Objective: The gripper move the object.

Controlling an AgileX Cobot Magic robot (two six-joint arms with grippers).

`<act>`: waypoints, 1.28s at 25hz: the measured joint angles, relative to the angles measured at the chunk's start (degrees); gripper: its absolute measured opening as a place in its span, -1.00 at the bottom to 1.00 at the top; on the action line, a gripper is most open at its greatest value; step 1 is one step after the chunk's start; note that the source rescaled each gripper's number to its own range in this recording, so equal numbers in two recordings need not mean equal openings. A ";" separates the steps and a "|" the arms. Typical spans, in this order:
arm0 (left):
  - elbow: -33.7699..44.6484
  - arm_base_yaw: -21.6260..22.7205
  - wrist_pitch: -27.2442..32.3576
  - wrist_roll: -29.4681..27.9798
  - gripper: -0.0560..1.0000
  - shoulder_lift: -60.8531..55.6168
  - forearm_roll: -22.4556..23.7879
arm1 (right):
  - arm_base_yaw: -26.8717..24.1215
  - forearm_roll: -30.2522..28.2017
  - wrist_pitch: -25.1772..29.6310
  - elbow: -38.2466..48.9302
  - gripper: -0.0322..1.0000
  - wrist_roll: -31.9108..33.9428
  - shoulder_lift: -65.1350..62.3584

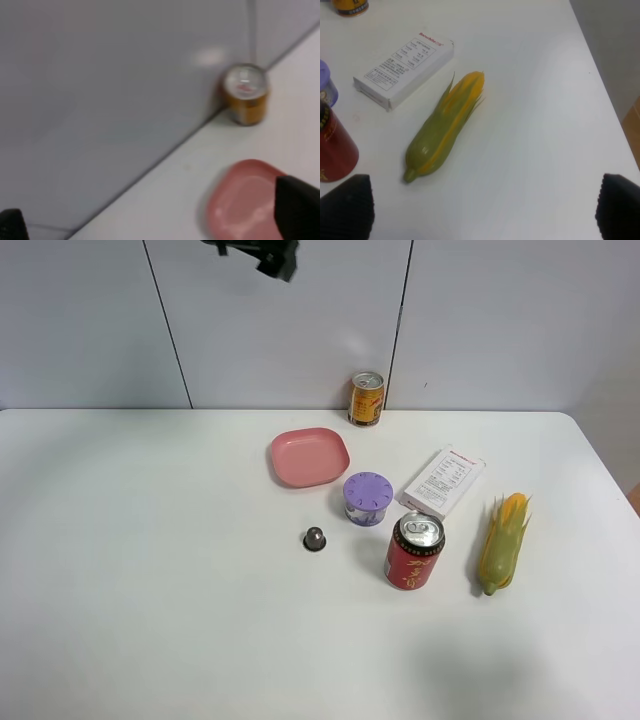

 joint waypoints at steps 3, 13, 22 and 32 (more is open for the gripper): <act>3.21 4.08 -0.07 -0.17 1.00 -2.59 0.25 | 0.00 0.00 0.00 0.00 1.00 0.00 0.00; 30.59 14.90 -9.32 -0.37 1.00 -20.07 -0.04 | 0.00 0.00 0.00 0.00 1.00 0.00 0.00; 41.67 32.46 -4.84 -0.42 1.00 -38.06 -0.07 | 0.00 0.00 0.00 0.00 1.00 0.00 0.00; 58.04 38.22 -4.52 -2.15 1.00 -67.40 -4.52 | 0.00 0.00 0.00 0.00 1.00 0.00 0.00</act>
